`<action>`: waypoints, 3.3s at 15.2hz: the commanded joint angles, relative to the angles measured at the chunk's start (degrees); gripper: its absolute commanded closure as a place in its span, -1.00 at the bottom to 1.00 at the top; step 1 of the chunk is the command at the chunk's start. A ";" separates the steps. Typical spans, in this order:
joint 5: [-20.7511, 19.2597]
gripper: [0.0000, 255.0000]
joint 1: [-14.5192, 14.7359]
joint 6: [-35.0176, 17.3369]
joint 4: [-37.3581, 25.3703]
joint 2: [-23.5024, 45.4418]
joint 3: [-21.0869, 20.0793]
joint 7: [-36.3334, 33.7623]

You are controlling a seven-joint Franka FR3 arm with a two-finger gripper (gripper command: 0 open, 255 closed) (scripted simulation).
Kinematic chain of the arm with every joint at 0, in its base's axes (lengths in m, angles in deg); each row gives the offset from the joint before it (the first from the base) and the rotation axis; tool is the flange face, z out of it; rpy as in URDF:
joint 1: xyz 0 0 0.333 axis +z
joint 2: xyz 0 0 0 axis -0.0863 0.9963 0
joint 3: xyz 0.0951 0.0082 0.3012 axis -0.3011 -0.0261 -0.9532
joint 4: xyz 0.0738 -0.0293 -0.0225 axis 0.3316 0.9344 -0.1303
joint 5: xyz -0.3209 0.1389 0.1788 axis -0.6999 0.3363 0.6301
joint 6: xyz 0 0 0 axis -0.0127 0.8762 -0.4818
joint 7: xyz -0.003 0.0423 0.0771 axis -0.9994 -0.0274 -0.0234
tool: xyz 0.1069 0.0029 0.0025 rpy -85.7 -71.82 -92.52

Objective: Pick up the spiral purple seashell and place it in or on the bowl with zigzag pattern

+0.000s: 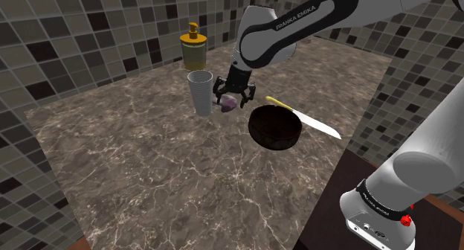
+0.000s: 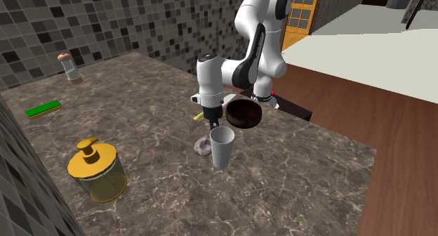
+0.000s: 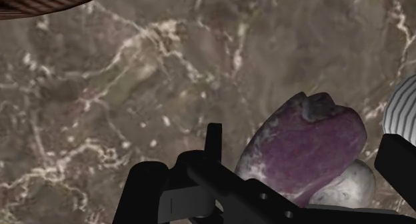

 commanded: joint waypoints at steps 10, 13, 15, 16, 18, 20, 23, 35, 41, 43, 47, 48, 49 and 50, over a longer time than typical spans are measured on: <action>-0.22 1.00 0.14 -1.12 0.34 0.78 -0.06 -0.15; -0.22 1.00 0.14 -1.12 0.33 0.78 -0.06 -0.15; -0.22 1.00 0.14 -1.12 0.33 0.78 -0.06 -0.16; -0.23 1.00 0.14 -1.12 0.32 0.79 -0.06 -0.16; -0.22 1.00 0.14 -1.12 0.33 0.78 -0.06 -0.16; -0.11 1.00 0.09 -0.37 0.06 0.29 -0.06 -0.16; 0.18 1.00 -0.03 1.90 -0.87 -1.11 -0.04 -0.22; 0.84 1.00 -0.43 10.98 -5.66 -5.61 0.29 -0.77; 0.91 1.00 -0.60 15.50 -8.70 -7.18 0.52 -1.21; 0.91 1.00 -0.66 17.01 -9.81 -7.60 0.60 -1.38; 0.86 1.00 -0.76 20.02 -12.18 -8.29 0.75 -1.75; 0.83 1.00 -0.79 20.77 -12.80 -8.43 0.79 -1.85; 0.83 1.00 -0.79 20.84 -12.85 -8.45 0.79 -1.85; 1.84 1.00 -0.75 20.76 -10.39 -10.89 0.93 -1.30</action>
